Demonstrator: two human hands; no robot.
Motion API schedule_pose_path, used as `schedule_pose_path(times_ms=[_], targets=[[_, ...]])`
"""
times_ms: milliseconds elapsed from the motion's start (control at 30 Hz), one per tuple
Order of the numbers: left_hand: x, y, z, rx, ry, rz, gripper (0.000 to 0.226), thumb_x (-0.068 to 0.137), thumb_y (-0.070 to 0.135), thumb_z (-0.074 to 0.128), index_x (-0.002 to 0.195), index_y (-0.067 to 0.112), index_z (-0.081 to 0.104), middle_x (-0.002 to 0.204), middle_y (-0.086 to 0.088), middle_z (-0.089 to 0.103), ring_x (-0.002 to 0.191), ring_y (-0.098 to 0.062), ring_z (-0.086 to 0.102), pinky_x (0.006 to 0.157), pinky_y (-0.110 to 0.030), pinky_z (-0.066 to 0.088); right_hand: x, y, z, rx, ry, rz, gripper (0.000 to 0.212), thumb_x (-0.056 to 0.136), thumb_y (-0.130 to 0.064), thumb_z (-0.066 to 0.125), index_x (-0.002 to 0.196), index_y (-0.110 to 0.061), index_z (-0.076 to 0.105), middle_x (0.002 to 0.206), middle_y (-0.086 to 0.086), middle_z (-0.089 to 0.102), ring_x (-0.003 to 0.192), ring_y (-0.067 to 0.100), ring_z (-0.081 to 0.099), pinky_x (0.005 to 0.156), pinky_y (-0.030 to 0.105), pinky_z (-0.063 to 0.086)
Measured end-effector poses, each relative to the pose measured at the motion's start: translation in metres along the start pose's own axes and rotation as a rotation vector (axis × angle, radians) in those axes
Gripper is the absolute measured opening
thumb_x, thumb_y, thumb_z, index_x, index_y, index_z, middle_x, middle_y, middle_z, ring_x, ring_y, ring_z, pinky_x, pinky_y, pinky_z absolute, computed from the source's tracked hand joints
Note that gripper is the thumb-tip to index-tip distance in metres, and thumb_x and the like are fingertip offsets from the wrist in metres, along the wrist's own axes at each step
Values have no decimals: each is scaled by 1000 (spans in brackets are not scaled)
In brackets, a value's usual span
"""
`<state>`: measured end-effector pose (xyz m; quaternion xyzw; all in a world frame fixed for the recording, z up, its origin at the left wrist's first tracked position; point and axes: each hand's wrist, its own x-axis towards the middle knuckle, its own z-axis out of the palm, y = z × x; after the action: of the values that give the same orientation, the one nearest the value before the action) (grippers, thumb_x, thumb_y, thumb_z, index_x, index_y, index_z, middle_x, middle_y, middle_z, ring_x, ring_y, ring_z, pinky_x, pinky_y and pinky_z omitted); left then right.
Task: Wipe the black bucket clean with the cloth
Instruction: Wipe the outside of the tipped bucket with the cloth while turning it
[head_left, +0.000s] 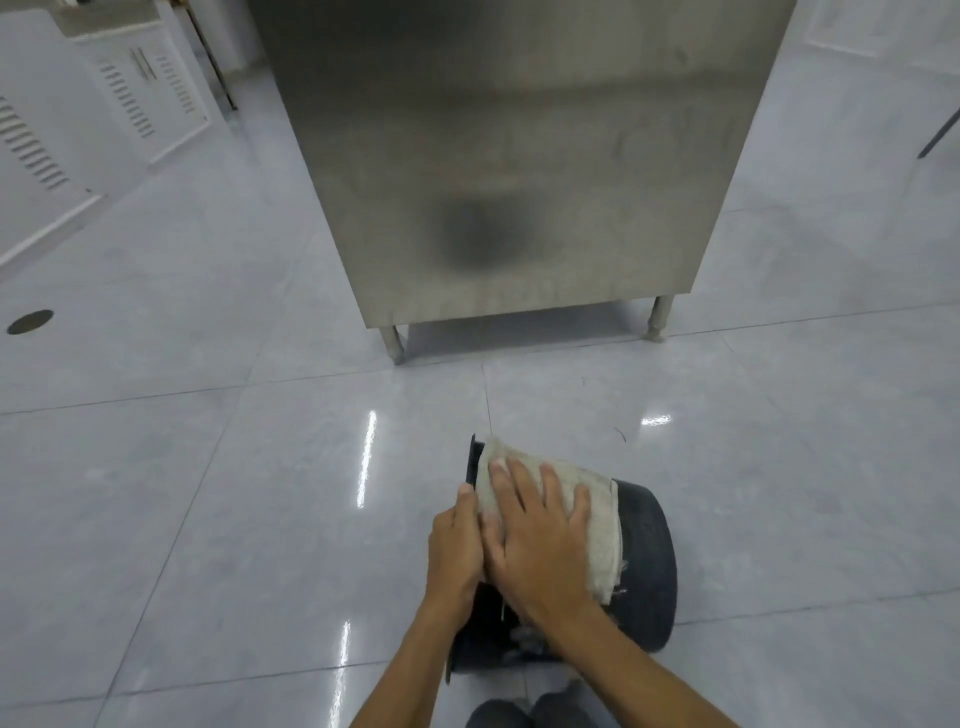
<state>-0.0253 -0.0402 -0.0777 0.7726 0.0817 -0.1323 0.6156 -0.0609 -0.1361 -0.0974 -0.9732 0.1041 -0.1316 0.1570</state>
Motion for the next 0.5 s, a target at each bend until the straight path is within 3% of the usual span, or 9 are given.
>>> schedule_pose_path(times_ms=[100, 167, 233, 300, 333, 400, 500], targets=[[2, -5, 1, -8, 7, 33, 66, 104, 52, 28, 86, 8, 73, 78, -14, 72, 79, -34, 69, 76, -51, 57, 28, 5, -5, 2, -75, 112, 62, 98, -51, 29, 151, -27, 50, 154, -3, 53, 137, 32, 49, 111, 68, 28], [2, -7, 1, -10, 4, 20, 64, 104, 52, 28, 88, 8, 72, 78, -14, 72, 78, -32, 70, 74, -43, 59, 46, 14, -7, -3, -177, 138, 63, 96, -53, 24, 148, -31, 51, 149, -6, 56, 130, 29, 51, 108, 65, 29], [-3, -7, 0, -15, -5, 17, 63, 104, 51, 28, 85, 9, 71, 75, -11, 72, 73, -26, 70, 65, -32, 59, 68, 32, -10, 80, -317, 201, 57, 91, -56, 19, 124, -37, 62, 130, -4, 65, 118, 30, 58, 103, 61, 34], [-12, -12, -1, -20, -10, 25, 64, 103, 51, 29, 84, 4, 69, 74, -12, 71, 72, -28, 70, 65, -36, 59, 90, 52, -15, 162, -490, 316, 54, 87, -59, 18, 96, -32, 64, 102, 0, 66, 99, 30, 60, 92, 50, 37], [-15, -14, -1, -23, -9, 32, 65, 103, 51, 29, 85, 1, 67, 74, -14, 70, 73, -31, 68, 67, -41, 58, 97, 60, -16, 165, -560, 358, 54, 90, -59, 20, 98, -32, 66, 98, 0, 62, 94, 28, 57, 88, 46, 35], [-17, -17, -4, -21, -10, 47, 67, 102, 51, 29, 87, -3, 65, 75, -16, 68, 75, -34, 67, 70, -45, 58, 104, 68, -13, 127, -614, 370, 55, 94, -57, 22, 111, -33, 68, 105, 3, 61, 93, 28, 53, 87, 45, 34], [-15, -17, -6, -33, -33, 50, 64, 102, 51, 29, 88, 1, 68, 77, -13, 71, 75, -28, 69, 71, -41, 58, 94, 64, -9, 125, -522, 280, 56, 91, -55, 16, 109, -34, 65, 115, 3, 70, 94, 28, 57, 88, 46, 35]])
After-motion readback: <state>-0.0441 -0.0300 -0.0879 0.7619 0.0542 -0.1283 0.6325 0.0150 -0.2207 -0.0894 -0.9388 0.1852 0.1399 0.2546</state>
